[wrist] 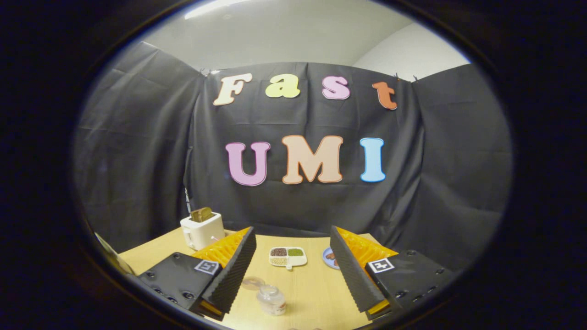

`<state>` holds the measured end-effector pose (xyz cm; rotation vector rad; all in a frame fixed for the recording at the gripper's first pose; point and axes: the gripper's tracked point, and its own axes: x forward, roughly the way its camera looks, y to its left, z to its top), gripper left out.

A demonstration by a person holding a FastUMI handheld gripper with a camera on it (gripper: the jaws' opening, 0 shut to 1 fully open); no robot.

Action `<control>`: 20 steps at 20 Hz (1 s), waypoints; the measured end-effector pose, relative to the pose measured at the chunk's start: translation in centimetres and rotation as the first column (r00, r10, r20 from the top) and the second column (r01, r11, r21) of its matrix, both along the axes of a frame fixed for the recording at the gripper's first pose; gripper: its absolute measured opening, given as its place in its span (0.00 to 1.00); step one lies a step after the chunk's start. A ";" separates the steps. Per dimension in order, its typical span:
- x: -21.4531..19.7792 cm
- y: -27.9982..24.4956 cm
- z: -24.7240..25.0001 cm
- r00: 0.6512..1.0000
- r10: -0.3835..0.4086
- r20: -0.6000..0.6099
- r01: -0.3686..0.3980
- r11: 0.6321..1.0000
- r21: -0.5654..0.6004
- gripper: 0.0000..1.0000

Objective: Take the bottle from table, then pour the juice into the cup, finally place the bottle on the coaster

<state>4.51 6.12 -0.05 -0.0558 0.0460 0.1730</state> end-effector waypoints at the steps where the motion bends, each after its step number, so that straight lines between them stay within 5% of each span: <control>1: -0.1 0.1 -1.0 1.000 0.002 -0.015 -0.001 1.000 0.008 1.00; 20: -3.7 2.3 -18.5 0.992 0.009 -0.128 -0.004 0.999 0.041 1.00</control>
